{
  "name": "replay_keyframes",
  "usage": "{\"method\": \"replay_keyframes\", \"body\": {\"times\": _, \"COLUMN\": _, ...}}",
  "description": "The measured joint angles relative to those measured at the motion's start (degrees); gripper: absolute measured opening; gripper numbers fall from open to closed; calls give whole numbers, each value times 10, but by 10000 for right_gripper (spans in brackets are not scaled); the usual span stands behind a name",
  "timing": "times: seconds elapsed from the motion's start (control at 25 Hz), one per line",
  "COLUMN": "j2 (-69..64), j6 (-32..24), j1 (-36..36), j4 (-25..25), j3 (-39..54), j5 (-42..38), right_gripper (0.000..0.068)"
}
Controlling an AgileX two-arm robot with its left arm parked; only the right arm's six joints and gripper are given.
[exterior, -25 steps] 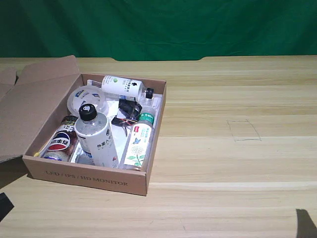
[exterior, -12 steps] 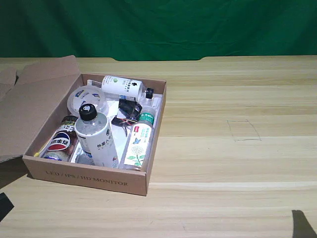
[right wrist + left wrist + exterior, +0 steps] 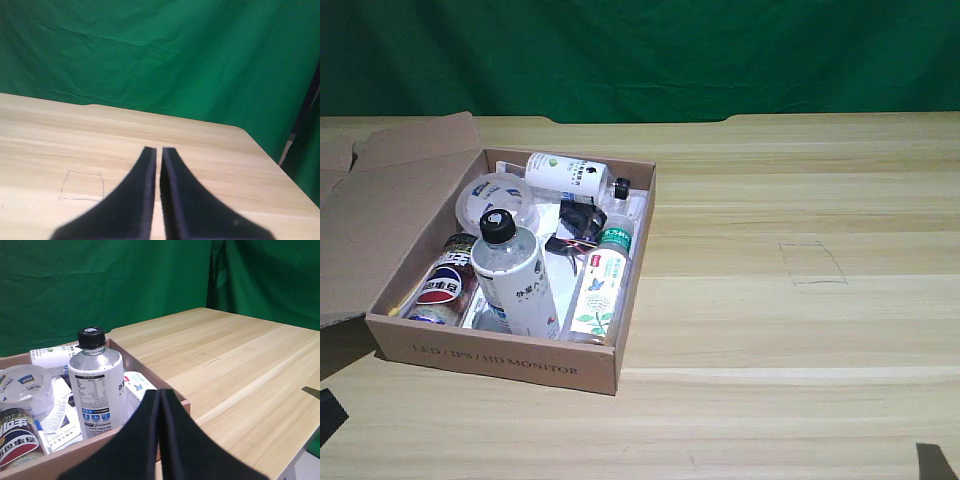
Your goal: Place the white bottle into the box.
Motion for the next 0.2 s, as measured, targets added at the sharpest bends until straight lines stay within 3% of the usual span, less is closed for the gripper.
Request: {"method": "replay_keyframes", "body": {"times": 0.2, "j2": -14, "j6": 0, "j1": 0, "j4": -4, "j3": 11, "j5": 29, "right_gripper": 10}}
